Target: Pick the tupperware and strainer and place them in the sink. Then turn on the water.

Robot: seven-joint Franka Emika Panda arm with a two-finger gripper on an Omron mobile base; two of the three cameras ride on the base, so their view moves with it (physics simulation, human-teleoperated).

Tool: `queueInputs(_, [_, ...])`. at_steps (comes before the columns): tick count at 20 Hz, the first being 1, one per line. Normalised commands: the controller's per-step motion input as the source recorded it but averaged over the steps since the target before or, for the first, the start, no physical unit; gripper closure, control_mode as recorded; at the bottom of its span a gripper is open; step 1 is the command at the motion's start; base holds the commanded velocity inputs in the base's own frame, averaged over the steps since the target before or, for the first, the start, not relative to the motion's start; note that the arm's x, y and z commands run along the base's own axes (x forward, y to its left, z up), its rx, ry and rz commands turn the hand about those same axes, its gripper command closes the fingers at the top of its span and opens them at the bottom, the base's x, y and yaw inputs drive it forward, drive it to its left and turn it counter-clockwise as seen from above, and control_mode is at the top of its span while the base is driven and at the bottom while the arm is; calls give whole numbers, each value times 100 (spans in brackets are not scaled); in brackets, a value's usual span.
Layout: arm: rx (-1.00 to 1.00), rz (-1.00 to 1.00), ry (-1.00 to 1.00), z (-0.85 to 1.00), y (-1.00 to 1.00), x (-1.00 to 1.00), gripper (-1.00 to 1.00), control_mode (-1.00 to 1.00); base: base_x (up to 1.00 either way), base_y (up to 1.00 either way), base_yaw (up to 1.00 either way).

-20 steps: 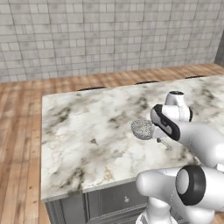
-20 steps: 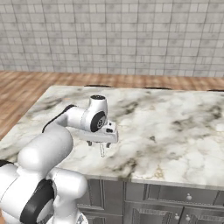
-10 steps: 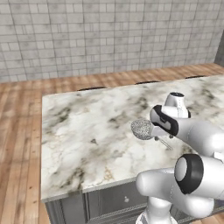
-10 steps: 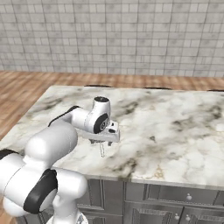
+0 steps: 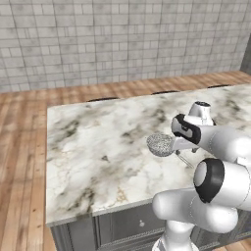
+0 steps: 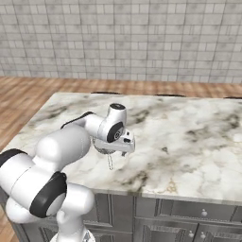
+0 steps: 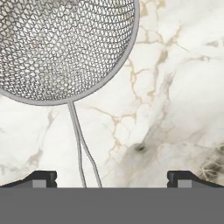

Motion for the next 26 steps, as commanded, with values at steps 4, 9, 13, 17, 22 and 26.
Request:
queueInputs(4, [0, 0, 0, -17, -2, 0, -100, -100, 0, 0, 0])
queueInputs(9, [3, 0, -3, -5, 0, -45, -100, -100, 0, 0, 0])
queueInputs(13, [4, 2, -9, 0, 1, -55, -100, -100, 0, 0, 0])
queueInputs(17, [0, 5, -4, 0, 18, -29, -100, -100, 0, 0, 0])
queueInputs(22, [0, 0, 0, 0, 28, 46, -100, -100, 0, 0, 0])
queueInputs(26, [0, 0, 0, 0, 12, 31, -100, -100, 0, 0, 0])
